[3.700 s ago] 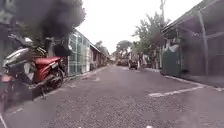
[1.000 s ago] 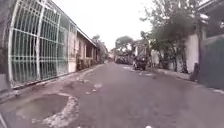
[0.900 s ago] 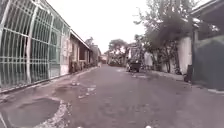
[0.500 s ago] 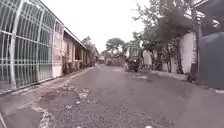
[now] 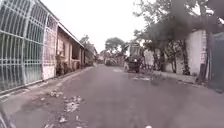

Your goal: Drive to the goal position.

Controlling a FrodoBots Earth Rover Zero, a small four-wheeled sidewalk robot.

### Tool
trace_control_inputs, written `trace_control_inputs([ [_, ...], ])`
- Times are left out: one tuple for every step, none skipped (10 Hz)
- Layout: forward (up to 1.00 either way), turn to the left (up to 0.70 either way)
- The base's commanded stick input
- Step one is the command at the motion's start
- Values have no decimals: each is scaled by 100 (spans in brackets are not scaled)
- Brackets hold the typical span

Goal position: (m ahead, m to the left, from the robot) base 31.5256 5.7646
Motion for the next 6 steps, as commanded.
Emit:
trace_control_inputs([
  [100, 40],
  [100, 40],
  [100, 26],
  [100, 4],
  [100, 0],
  [100, 0],
])
